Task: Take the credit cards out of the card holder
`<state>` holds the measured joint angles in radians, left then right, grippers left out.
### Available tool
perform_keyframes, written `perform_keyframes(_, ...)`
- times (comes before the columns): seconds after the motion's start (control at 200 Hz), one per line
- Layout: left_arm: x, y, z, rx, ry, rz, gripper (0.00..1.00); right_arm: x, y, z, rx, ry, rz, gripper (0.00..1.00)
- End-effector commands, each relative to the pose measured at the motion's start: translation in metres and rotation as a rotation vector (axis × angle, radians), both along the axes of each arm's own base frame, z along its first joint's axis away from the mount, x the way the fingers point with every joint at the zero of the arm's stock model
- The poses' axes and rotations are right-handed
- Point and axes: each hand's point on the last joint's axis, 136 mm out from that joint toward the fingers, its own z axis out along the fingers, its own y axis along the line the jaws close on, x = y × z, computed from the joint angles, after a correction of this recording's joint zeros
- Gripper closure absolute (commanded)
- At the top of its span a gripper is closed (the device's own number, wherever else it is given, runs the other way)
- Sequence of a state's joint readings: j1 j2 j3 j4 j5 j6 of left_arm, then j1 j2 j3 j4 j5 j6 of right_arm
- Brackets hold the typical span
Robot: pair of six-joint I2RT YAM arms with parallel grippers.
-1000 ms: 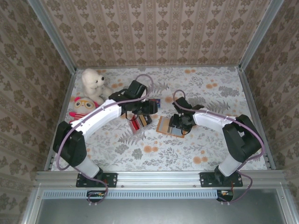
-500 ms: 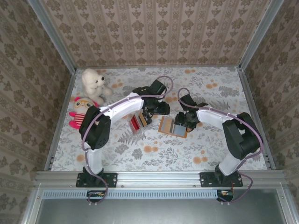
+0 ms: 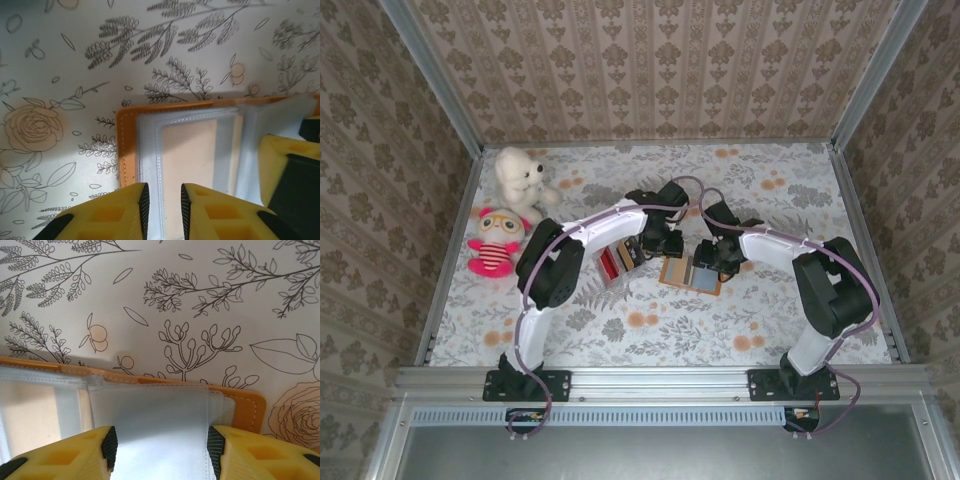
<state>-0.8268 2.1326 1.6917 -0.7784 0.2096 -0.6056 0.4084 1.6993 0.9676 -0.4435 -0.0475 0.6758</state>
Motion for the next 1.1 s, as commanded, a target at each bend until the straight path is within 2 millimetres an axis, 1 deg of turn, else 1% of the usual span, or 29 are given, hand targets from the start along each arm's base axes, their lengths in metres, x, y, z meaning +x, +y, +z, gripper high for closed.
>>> perform_keyframes(0.0,-0.008,-0.002,-0.007,0.016,0.040,-0.019,0.76,-0.004,0.004,-0.017,0.018,0.044,0.017,0.46)
perform_keyframes(0.18,-0.012,-0.006,-0.023,-0.001,0.070,-0.016,0.82,-0.004,0.019,-0.023,0.130,0.051,0.025,0.50)
perform_keyframes(0.35,-0.014,-0.006,-0.032,-0.004,0.090,-0.017,0.84,0.000,0.033,-0.020,0.237,0.041,0.039,0.52)
perform_keyframes(0.44,-0.014,-0.004,-0.033,-0.002,0.090,-0.014,0.84,0.001,0.030,-0.017,0.229,0.034,0.031,0.52)
perform_keyframes(0.56,-0.012,-0.001,-0.029,-0.009,0.081,-0.007,0.85,0.002,0.021,-0.006,0.184,0.008,0.026,0.52)
perform_keyframes(0.64,-0.010,-0.001,-0.022,-0.026,0.068,-0.002,0.85,-0.001,0.010,0.001,0.132,-0.003,0.020,0.53)
perform_keyframes(0.725,-0.006,-0.002,-0.011,-0.055,0.049,0.000,0.84,-0.003,0.001,0.007,0.086,-0.013,0.013,0.55)
perform_keyframes(0.79,-0.004,-0.004,-0.001,-0.079,0.034,-0.005,0.82,-0.007,-0.005,0.008,0.059,-0.007,0.010,0.58)
perform_keyframes(0.875,-0.002,-0.005,0.006,-0.096,0.025,-0.013,0.78,-0.008,-0.007,0.009,0.049,-0.003,0.011,0.61)
perform_keyframes(0.925,0.000,-0.004,0.008,-0.102,0.023,-0.015,0.77,-0.009,-0.008,0.008,0.044,0.001,0.008,0.63)
perform_keyframes(0.985,0.000,-0.003,0.010,-0.106,0.025,-0.016,0.76,-0.010,-0.009,0.007,0.036,0.007,0.004,0.68)
perform_keyframes(1.09,0.002,0.000,0.011,-0.108,0.026,-0.013,0.73,-0.010,-0.011,0.006,0.024,0.008,0.003,0.69)
